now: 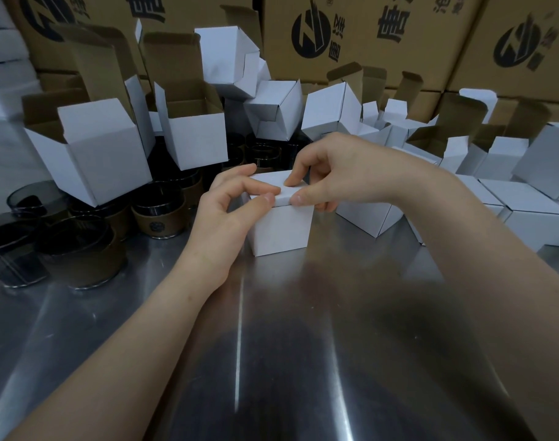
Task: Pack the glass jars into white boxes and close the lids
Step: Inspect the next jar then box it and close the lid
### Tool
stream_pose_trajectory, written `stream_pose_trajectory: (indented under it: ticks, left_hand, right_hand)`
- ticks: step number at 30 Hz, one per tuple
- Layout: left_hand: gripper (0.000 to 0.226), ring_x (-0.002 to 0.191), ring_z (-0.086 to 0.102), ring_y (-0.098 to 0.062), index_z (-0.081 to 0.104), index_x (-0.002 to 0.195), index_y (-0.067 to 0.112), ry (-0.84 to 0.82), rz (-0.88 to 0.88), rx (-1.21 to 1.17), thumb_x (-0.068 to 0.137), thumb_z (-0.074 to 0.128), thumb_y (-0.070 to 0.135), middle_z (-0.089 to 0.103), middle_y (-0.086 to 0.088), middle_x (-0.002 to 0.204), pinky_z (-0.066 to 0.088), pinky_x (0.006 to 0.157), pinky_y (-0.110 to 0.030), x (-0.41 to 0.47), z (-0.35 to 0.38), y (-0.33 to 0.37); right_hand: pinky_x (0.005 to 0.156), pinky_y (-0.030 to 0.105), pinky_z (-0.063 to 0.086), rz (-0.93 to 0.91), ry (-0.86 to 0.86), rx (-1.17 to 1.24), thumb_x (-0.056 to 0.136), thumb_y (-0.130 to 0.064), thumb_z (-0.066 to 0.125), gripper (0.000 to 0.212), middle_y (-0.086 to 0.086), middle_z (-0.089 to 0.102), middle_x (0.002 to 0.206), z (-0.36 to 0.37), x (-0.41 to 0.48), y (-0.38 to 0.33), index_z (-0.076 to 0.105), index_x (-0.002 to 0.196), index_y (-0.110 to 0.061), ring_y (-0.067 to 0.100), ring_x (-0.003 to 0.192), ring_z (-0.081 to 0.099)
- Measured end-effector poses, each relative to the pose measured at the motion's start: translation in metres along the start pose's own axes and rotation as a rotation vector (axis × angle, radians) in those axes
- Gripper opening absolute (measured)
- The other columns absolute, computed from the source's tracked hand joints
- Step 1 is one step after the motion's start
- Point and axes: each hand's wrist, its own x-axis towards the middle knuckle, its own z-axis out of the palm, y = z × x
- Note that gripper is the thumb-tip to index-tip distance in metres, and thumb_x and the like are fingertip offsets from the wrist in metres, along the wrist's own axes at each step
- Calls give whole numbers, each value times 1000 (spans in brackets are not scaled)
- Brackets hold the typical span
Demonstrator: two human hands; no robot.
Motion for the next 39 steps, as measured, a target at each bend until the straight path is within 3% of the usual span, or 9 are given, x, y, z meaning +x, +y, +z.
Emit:
stream_pose_trajectory:
  ticks: [8, 14, 20, 26, 29, 32, 36, 39]
  left_hand:
    - [19, 126, 43, 2, 70, 79, 18, -9, -13, 15, 87, 62, 2, 50, 9, 134, 35, 100, -19, 0, 3, 2]
    - [20, 128, 41, 0, 68, 79, 16, -16, -16, 41, 88, 58, 1, 48, 9, 136, 34, 98, -16, 0, 5, 3]
    - [21, 130, 38, 0, 69, 81, 13, -15, -7, 85, 89, 55, -1, 47, 9, 140, 29, 93, -7, -1, 5, 6]
    - [21, 133, 38, -3, 69, 82, 14, -26, 24, 128, 91, 55, 1, 46, 8, 142, 28, 98, -11, -1, 5, 5]
    - [21, 135, 36, -2, 69, 84, 14, -57, 54, 144, 92, 54, 3, 45, 9, 144, 29, 104, -19, -2, 2, 2]
    - [20, 134, 36, 0, 69, 85, 15, -75, 80, 126, 92, 55, 3, 45, 9, 145, 31, 103, -19, -4, 2, -1]
    - [24, 132, 38, 4, 71, 85, 16, -74, 86, 93, 90, 55, -1, 45, 11, 145, 33, 97, -13, -4, 0, -2]
    - [25, 129, 38, 9, 73, 88, 20, -62, 93, 68, 89, 57, 1, 45, 14, 144, 37, 91, -7, -4, 0, -1]
  right_hand:
    - [65, 27, 61, 2, -3, -74, 86, -32, 73, 17, 2, 70, 76, 1, -1, -3, 70, 101, -23, 13, 68, 71]
    - [67, 29, 61, 11, -16, -161, 88, -35, 70, 21, -1, 68, 77, 1, -3, -7, 71, 107, -25, 13, 69, 70]
    - [57, 22, 34, -23, 17, -387, 85, -35, 71, 31, -18, 47, 74, 4, -4, -13, 70, 115, -25, 5, 66, 50]
    - [56, 20, 32, -53, 34, -431, 83, -36, 73, 33, -22, 44, 76, 8, -4, -15, 72, 114, -23, 4, 68, 48]
    - [56, 16, 31, -88, 69, -455, 80, -40, 76, 35, -21, 44, 78, 10, -4, -14, 73, 109, -20, 2, 71, 46]
    - [63, 13, 33, -138, 105, -421, 76, -41, 79, 32, -10, 48, 96, 14, -3, -12, 68, 97, -20, 5, 83, 47]
    - [89, 33, 44, -121, 69, -325, 74, -40, 80, 40, 1, 55, 120, 19, -1, -7, 55, 97, -18, 19, 113, 50]
    - [89, 40, 49, -55, 33, -206, 74, -43, 79, 44, 0, 55, 129, 26, -2, -3, 44, 97, -28, 19, 113, 53]
